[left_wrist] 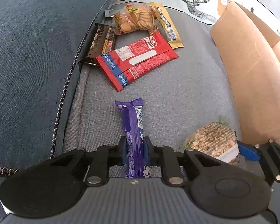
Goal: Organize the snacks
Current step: 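Lift the nut cake with right gripper toward the box while left gripper holds the purple bar, then carry both held snacks over the box and open both grippers, then move left gripper to the red spicy-strip pack while right gripper moves to the gold bar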
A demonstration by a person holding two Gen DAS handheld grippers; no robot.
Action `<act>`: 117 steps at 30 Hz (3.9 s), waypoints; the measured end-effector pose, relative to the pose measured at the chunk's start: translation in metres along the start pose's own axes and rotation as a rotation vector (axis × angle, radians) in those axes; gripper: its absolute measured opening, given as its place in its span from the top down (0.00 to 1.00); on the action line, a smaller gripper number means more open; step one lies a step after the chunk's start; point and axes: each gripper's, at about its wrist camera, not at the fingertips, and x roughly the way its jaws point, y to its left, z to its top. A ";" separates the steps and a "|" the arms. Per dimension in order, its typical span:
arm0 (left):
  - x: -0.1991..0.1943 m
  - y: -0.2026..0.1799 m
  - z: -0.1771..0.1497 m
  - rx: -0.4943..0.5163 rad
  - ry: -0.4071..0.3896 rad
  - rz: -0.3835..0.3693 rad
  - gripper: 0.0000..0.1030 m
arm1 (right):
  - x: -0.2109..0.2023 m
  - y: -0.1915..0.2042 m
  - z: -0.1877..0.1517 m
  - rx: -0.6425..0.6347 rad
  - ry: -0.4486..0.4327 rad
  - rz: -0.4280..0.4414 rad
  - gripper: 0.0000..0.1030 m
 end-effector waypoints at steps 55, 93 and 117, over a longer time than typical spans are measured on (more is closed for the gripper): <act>-0.070 -0.011 -0.013 -0.089 -0.374 -0.076 0.83 | -0.149 -0.142 -0.024 0.320 -0.554 -0.178 0.21; -0.134 -0.201 0.021 0.162 -0.630 -0.278 0.53 | -0.155 -0.194 -0.042 0.630 -0.588 -0.241 0.13; -0.046 0.022 0.008 -0.094 -0.480 -0.077 0.81 | -0.146 -0.158 -0.032 0.487 -0.527 -0.183 0.55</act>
